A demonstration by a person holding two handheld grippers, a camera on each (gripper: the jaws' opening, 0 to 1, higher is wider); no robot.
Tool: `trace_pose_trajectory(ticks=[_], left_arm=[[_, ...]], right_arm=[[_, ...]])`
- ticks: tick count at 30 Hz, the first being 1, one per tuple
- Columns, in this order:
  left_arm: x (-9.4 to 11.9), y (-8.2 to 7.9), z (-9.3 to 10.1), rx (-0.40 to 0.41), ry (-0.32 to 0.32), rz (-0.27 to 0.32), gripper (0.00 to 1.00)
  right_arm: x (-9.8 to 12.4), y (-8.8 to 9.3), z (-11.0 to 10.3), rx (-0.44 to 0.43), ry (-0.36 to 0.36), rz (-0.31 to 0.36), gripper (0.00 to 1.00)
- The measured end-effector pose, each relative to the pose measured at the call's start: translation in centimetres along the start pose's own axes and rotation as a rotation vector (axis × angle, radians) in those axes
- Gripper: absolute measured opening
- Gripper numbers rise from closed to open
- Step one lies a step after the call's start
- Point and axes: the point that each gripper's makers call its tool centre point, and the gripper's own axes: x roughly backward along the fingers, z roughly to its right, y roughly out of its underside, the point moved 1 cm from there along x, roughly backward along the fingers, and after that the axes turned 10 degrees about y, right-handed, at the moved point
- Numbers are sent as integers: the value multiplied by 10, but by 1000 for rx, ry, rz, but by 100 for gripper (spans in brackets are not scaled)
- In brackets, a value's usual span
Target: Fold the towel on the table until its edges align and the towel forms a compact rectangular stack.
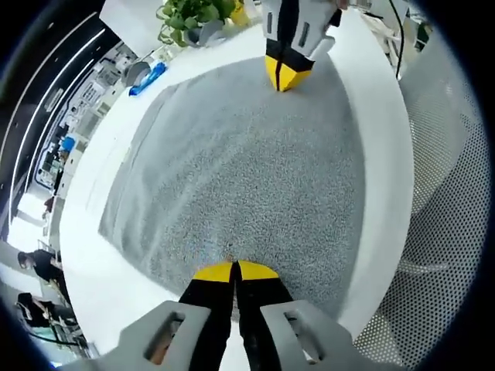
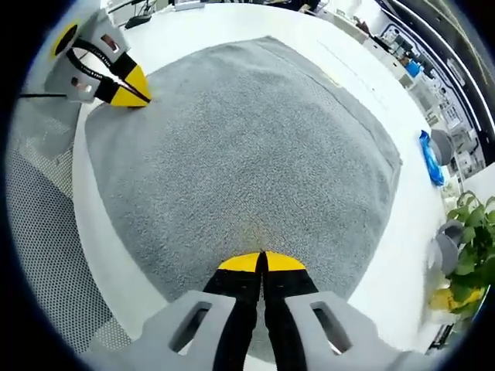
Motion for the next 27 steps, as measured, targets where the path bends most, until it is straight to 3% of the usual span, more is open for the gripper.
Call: trace_pose_trajectory(ticks=[7,12,17,21,27], left_arm=[[1,3,-3,33,0,8,1],[1,7,-6,51,-1,11,1],[3,11,-9,64,19,15,1],[2,12,-10,-49,62,-15,1],[3,18,-12,-5,44,14,1]], right_arm=[[5,2,-8,-27,38,64,0],[8,2,-13,-137,14,118,0],[13,1,-24,-61,-13,129,0],[13,-1,-28,-29,-2,111,0],[15,-2,-34,-38,-9,118,0]])
